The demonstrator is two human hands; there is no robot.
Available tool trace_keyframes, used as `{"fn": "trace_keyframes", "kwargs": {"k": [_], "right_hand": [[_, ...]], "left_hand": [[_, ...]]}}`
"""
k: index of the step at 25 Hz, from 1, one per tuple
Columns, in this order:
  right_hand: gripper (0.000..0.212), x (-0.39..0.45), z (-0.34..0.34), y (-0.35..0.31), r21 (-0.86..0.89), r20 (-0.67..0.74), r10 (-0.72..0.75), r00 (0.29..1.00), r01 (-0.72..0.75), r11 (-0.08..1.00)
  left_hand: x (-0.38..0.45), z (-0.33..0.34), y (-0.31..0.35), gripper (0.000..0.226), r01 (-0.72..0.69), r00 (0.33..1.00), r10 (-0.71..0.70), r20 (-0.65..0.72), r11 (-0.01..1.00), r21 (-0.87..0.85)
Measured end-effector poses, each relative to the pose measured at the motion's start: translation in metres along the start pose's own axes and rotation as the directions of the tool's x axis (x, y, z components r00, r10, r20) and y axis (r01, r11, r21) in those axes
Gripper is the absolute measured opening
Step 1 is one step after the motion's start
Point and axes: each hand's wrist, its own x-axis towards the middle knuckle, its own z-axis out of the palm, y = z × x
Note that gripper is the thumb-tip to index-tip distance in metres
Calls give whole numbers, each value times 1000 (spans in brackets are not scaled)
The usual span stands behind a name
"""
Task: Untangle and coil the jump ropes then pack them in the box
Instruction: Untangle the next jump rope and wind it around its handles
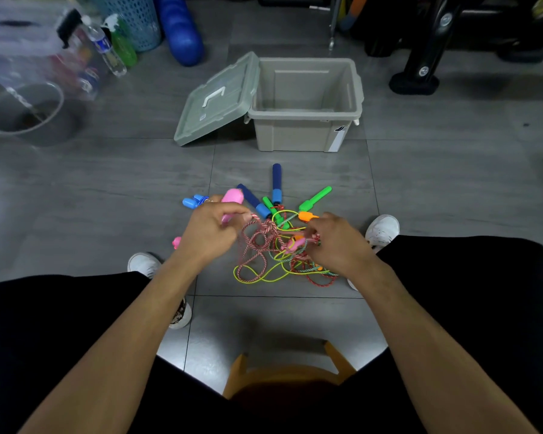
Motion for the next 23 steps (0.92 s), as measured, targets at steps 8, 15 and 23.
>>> {"fn": "trace_keyframes", "kwargs": {"k": [8, 15, 23], "right_hand": [[18, 16, 28, -27, 519, -26, -268, 963, 242, 820], [9, 17, 21, -48, 659, -125, -213, 969, 242, 713], [10, 9, -1, -61, 768, -141, -183, 973, 224, 600]], "left_hand": [[-20, -17, 32, 19, -163, 986, 153, -64, 969, -185], [-22, -24, 30, 5, -105, 994, 94, -53, 953, -282], [-19, -24, 24, 12, -125, 992, 124, -18, 968, -217]]}}
